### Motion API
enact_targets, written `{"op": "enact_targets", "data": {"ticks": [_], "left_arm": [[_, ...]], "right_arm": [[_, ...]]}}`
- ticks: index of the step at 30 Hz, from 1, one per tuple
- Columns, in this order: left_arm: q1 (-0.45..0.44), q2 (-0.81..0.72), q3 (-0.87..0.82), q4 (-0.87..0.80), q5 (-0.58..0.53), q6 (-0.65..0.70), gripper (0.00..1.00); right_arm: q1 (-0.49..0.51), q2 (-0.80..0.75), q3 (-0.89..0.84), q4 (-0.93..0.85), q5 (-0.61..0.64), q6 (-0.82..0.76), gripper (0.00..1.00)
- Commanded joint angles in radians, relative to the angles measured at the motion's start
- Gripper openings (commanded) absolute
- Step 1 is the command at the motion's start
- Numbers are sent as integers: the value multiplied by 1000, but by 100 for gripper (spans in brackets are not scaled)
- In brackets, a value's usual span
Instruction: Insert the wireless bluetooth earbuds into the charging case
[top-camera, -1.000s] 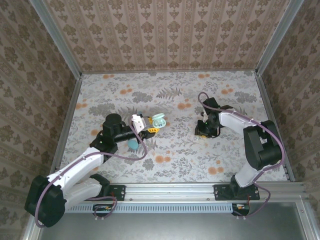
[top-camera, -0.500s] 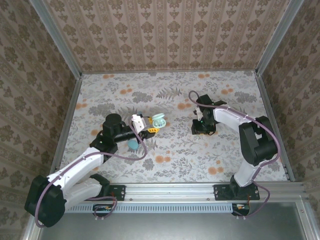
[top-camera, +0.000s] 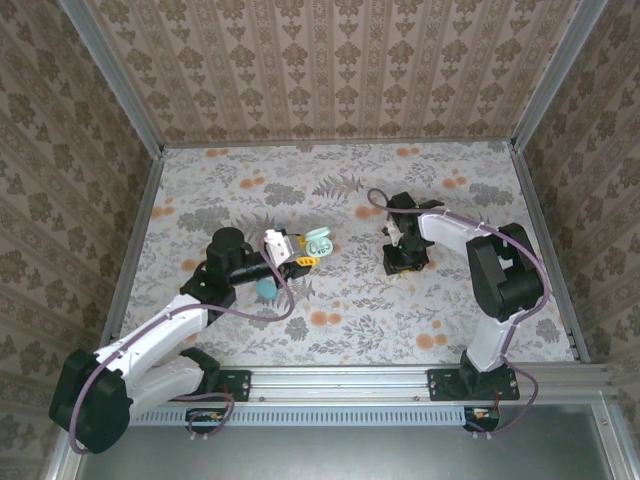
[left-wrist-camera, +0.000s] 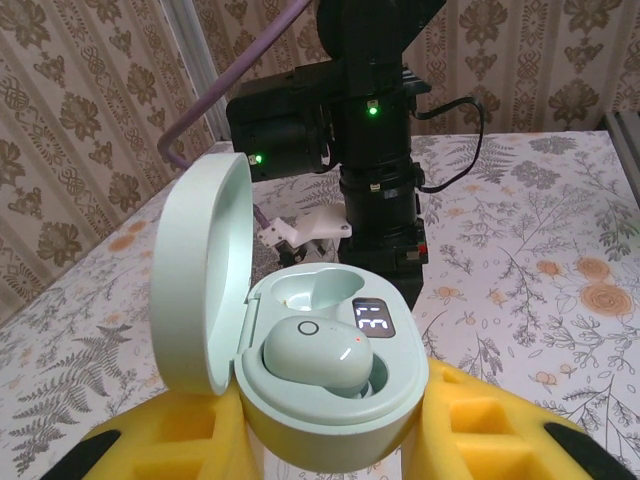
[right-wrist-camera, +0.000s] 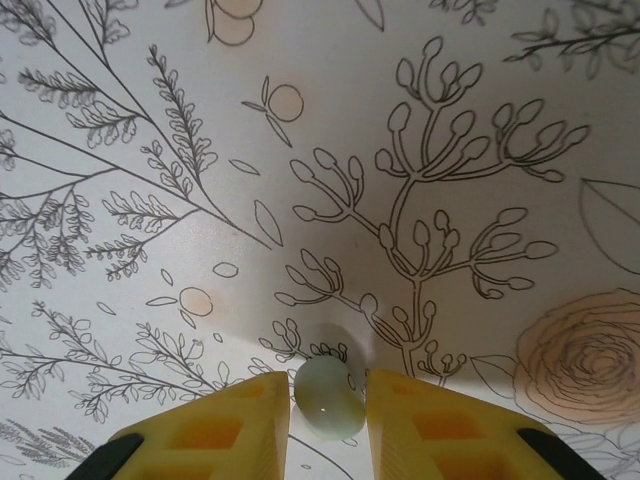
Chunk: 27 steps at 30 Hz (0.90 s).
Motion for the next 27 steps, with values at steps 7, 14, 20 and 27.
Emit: {"op": "enact_targets", "data": {"ticks": [7, 14, 20, 27], "left_arm": [[-6, 4, 29, -5, -1, -5, 4], [-6, 13, 36, -5, 2, -4, 4], [-6, 15, 42, 1, 6, -9, 4], [-10, 36, 46, 20, 11, -13, 4]], "right_arm": [[10, 49, 28, -21, 12, -16, 27], [11, 38, 25, -16, 32, 22, 21], [20, -106, -8, 3, 92, 92, 16], [132, -336, 50, -76, 239, 132, 16]]}}
